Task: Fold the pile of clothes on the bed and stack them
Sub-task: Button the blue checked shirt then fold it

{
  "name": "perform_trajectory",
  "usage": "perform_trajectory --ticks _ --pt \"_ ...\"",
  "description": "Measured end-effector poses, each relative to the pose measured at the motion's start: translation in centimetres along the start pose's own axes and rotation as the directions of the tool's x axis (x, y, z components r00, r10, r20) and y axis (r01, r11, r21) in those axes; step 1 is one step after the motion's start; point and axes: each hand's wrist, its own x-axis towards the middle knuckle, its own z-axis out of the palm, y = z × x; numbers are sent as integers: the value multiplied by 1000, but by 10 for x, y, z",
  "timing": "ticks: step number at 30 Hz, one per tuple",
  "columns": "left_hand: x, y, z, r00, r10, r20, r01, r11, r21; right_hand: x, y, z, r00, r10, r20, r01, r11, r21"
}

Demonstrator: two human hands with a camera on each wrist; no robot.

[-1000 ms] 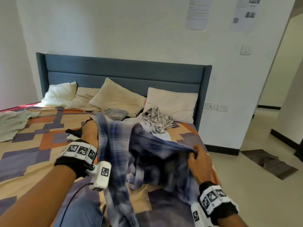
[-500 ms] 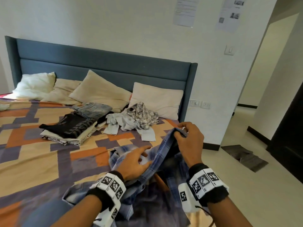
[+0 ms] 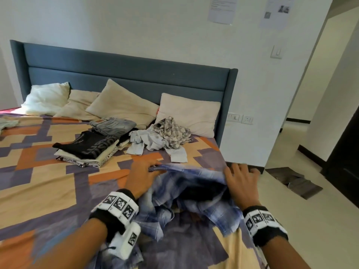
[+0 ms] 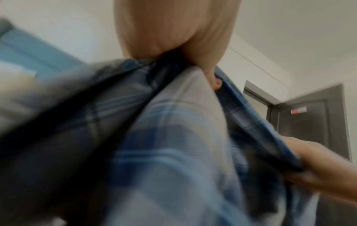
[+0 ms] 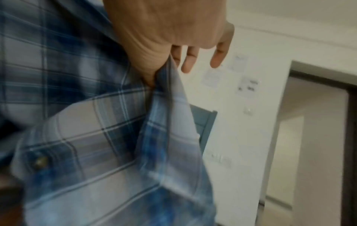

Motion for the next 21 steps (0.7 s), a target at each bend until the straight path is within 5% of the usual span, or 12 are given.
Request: perform_trajectory --ticks 3,6,9,11,13,15,17,19,21 --pt "12 0 -33 999 47 -19 -39 953 302 -14 -4 9 956 163 244 -176 984 30" --pt "24 2 -59 991 40 -131 27 882 471 -8 -8 -4 925 -15 380 -67 977 201" --pt "34 -1 -82 961 123 -249 -8 908 419 13 8 -15 901 -56 430 -150 890 430" --pt "39 -13 -92 954 281 -104 -191 837 513 26 21 -21 916 121 383 -290 858 423" --pt "45 -38 -100 932 353 81 -311 667 677 31 35 -18 902 343 260 -430 752 500" --pt "48 -63 -106 979 202 -26 -121 680 723 29 39 -9 882 400 250 -460 612 643" --pt "42 -80 -104 986 -31 -165 125 790 601 16 28 8 890 243 386 -456 466 758" --pt "30 -77 -93 955 -290 54 269 931 248 -4 10 20 814 -9 580 -541 349 765" --pt "15 -65 -77 849 -340 405 385 922 -32 -23 -13 30 678 -241 695 -640 272 718"
